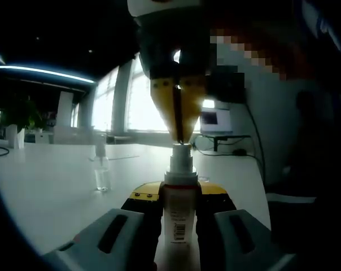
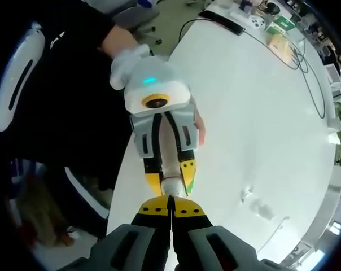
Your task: Clamp pump bottle remove cover press pump head put on cover
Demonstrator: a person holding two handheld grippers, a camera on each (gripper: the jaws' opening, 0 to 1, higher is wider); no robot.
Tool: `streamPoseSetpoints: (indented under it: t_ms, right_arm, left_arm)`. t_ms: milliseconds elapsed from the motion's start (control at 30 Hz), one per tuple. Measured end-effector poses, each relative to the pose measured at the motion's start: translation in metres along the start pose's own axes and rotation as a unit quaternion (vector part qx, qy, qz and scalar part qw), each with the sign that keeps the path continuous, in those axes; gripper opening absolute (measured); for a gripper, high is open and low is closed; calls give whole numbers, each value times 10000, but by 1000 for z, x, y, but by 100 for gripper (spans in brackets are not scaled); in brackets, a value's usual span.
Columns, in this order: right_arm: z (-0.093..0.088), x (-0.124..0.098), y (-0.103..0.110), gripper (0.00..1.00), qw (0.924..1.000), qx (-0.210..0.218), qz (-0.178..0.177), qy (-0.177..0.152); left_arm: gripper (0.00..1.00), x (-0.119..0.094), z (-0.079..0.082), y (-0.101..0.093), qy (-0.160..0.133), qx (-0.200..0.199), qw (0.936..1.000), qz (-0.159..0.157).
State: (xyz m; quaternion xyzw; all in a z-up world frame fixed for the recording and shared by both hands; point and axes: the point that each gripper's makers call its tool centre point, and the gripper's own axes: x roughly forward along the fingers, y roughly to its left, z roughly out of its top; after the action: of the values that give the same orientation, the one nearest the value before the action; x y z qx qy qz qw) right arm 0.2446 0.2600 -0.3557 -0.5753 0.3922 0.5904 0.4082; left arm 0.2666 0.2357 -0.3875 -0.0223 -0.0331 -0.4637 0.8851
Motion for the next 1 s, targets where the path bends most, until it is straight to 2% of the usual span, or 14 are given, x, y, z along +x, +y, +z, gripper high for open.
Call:
streamPoseSetpoints:
  t_ms: [1000]
  right_arm:
    - [1,0,0,0,10000,9,-32,-13]
  left_arm:
    - [13,0,0,0,0,9,10000,-2]
